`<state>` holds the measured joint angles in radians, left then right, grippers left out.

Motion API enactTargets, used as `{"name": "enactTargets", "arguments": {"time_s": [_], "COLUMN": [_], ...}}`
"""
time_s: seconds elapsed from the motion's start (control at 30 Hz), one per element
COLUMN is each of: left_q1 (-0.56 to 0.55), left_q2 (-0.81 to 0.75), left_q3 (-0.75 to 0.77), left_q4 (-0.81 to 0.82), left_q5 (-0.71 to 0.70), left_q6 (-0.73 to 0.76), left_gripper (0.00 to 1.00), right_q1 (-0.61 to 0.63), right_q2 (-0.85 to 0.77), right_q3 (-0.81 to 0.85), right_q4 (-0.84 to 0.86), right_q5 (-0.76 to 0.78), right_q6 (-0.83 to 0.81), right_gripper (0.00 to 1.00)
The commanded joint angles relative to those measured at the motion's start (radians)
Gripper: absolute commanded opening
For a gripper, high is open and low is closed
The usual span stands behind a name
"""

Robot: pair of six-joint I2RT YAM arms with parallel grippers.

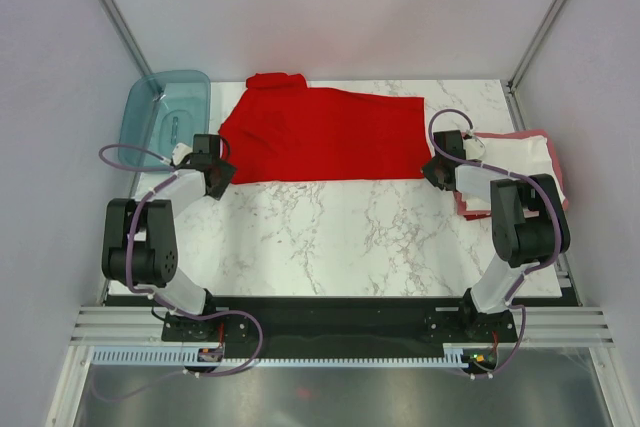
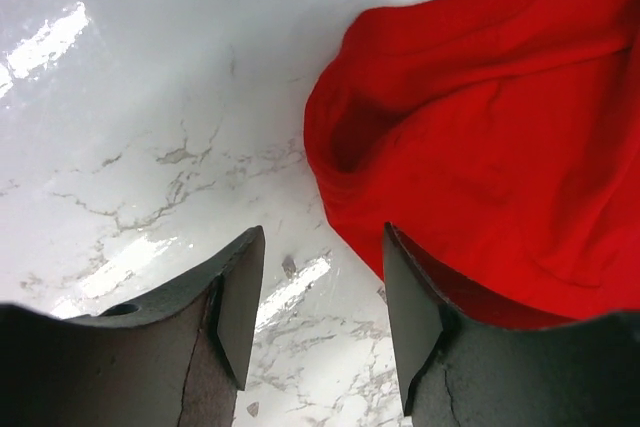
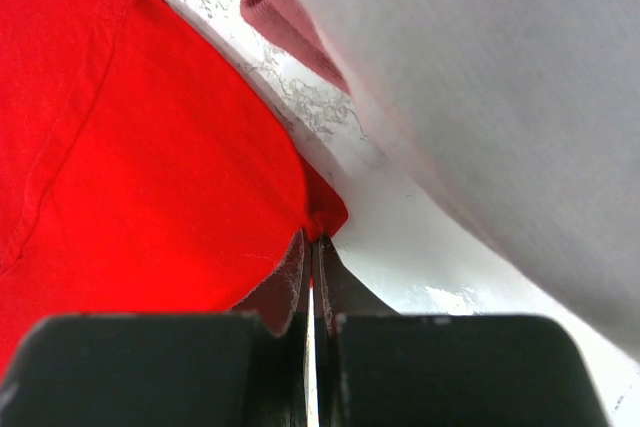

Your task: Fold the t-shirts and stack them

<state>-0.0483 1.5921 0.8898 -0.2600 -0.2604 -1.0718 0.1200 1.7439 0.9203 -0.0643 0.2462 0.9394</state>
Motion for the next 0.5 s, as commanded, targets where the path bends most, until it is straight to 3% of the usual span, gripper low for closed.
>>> {"name": "enactTargets", "arguments": {"time_s": [0.0,0.17,0.27,0.37,0.47], "left_q1": [0.014,0.018,0.022,0.033,0.036], "left_q2": [0.020,0.087,0.112,0.118,0.082], "left_q3": [-0.006,0.011,0.026,0.028,0.011], "left_q4": [0.073,0.113,0.110,0.108,0.085], "left_q5": [-0.080,-0.092,-0.096,-0.085,-0.099], "left_q6": [-0.048,-0.039,-0.028,-0.028,-0.039], "left_gripper": [0.57,0.53,0.33,0.03,0.02], "right_q1": [-0.006,-0.010,-0.013,-0.016,-0.017], "right_q2": [-0.030,-0.032,-0.032,-0.040,-0.061], "right_q3": [-0.011,-0.012,-0.014,-0.020,-0.029], "right_q4": [-0.003,0.000,0.001,-0.002,-0.012], "right_q5": [-0.005,-0.016,-0.021,-0.024,-0.024], "right_q6": [0.010,0.010,0.010,0.010,0.010], "right_gripper": [0.00,0.00,0.00,0.00,0.00]}}
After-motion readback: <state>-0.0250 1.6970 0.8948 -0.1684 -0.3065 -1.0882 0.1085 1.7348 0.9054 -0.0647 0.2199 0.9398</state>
